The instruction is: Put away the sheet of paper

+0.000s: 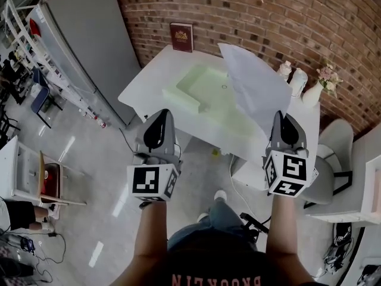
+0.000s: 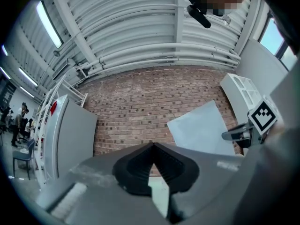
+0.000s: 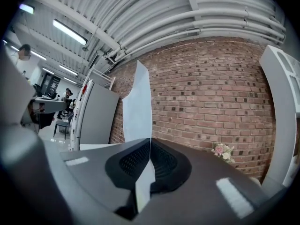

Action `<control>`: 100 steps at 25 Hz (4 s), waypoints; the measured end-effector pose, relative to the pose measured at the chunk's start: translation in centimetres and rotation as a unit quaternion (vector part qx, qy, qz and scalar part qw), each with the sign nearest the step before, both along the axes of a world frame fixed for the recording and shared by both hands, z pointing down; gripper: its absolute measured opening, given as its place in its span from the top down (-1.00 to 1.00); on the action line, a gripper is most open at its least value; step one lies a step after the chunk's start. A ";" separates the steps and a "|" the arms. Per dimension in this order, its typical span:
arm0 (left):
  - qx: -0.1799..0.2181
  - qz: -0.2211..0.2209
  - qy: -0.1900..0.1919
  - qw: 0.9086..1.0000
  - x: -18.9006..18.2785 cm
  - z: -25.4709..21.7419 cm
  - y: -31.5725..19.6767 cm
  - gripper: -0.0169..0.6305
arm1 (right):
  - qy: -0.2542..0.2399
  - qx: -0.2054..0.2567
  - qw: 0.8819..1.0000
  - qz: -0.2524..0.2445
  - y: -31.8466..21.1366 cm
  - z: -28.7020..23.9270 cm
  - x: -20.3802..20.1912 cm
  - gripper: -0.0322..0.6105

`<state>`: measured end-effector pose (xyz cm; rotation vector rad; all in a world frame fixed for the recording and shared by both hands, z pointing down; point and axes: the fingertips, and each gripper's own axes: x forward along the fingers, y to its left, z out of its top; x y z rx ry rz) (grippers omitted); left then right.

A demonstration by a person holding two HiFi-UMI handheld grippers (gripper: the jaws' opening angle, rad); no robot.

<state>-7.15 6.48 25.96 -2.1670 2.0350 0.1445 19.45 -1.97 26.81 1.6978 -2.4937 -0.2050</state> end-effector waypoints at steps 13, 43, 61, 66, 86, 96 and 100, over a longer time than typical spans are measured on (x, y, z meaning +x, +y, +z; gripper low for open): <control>-0.023 -0.004 0.003 1.000 -3.9 1.5 -9.4 0.97 | -0.030 -0.043 0.998 -0.029 -9.1 3.0 -4.4 0.89; -0.074 0.047 0.019 0.996 -8.5 5.0 -30.1 0.97 | -0.060 -0.142 0.987 -0.048 -22.8 9.7 -10.9 0.89; -0.082 0.092 0.021 0.992 -10.7 5.6 -34.5 0.97 | -0.169 -0.254 0.949 -0.075 -22.7 13.4 -14.1 0.89; -0.089 0.097 0.021 0.991 -10.8 6.3 -35.2 0.97 | -0.189 -0.299 0.931 -0.091 -23.1 15.6 -14.3 0.89; -0.097 0.100 0.018 0.990 -11.4 6.8 -37.2 0.97 | -0.257 -0.538 0.802 -0.039 -25.0 27.7 -11.7 0.89; -0.102 0.095 0.019 0.990 -12.2 7.2 -37.2 0.97 | -0.125 -0.566 0.814 0.045 -26.1 32.5 -10.6 0.89; -0.099 0.079 0.024 0.992 -12.9 6.9 -36.9 0.97 | -0.091 -0.557 0.820 0.091 -26.5 33.7 -10.3 0.89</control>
